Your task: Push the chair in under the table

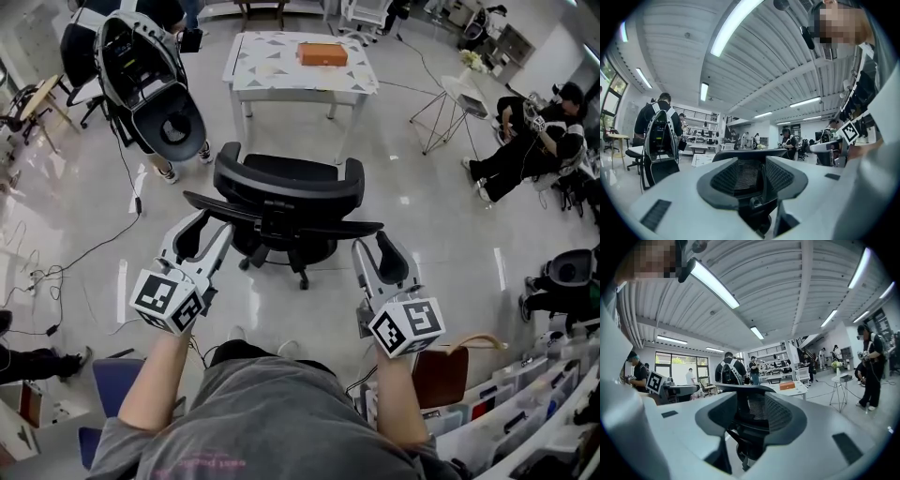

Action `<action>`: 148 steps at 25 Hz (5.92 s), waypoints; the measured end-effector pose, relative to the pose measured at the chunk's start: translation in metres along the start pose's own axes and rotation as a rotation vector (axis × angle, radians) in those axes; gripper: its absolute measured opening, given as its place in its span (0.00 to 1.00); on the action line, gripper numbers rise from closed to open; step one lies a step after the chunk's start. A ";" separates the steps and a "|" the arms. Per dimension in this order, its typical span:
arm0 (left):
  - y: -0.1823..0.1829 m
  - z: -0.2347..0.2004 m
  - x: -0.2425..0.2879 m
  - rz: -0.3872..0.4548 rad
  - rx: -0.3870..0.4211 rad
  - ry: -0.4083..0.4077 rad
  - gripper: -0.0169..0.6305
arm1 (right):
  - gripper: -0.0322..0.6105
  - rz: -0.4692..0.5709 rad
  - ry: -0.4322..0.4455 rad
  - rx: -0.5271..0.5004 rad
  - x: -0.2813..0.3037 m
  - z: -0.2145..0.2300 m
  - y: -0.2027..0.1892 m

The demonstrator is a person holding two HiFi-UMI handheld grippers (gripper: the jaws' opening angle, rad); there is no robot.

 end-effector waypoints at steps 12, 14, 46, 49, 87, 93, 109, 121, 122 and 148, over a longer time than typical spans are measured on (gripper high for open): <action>-0.013 -0.010 0.025 -0.034 0.025 0.061 0.31 | 0.31 -0.049 0.008 -0.016 0.020 0.030 -0.011; -0.017 -0.015 0.031 -0.042 0.025 0.064 0.31 | 0.31 -0.058 0.008 -0.014 0.026 0.034 -0.014; -0.053 -0.117 0.153 -0.266 0.180 -0.019 0.38 | 0.42 -0.251 -0.067 -0.090 0.156 0.089 -0.054; -0.052 -0.125 0.165 -0.279 0.173 -0.054 0.40 | 0.42 -0.254 -0.069 -0.098 0.165 0.093 -0.051; -0.042 -0.168 0.334 -0.276 0.185 -0.083 0.38 | 0.42 -0.223 -0.106 -0.110 0.289 0.215 -0.027; -0.040 -0.172 0.375 -0.269 0.189 -0.054 0.38 | 0.42 -0.216 -0.073 -0.115 0.320 0.255 -0.021; -0.034 -0.191 0.470 -0.248 0.207 0.029 0.37 | 0.41 -0.207 0.003 -0.128 0.401 0.339 -0.003; -0.033 -0.208 0.521 -0.241 0.203 0.054 0.38 | 0.41 -0.206 0.029 -0.135 0.447 0.380 0.005; -0.032 -0.210 0.524 -0.241 0.201 0.054 0.38 | 0.41 -0.205 0.031 -0.136 0.451 0.383 0.006; -0.021 -0.264 0.611 -0.240 0.212 0.039 0.38 | 0.41 -0.205 0.010 -0.151 0.539 0.426 0.020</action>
Point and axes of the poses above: the fingertips, and each gripper's own axes: x forward along the fingers, z to its right, y out of its top, the point moved 9 cm from there along -x, backward along the fingers, and after that the axes turned 6 degrees about y, right-handed, at the moved point
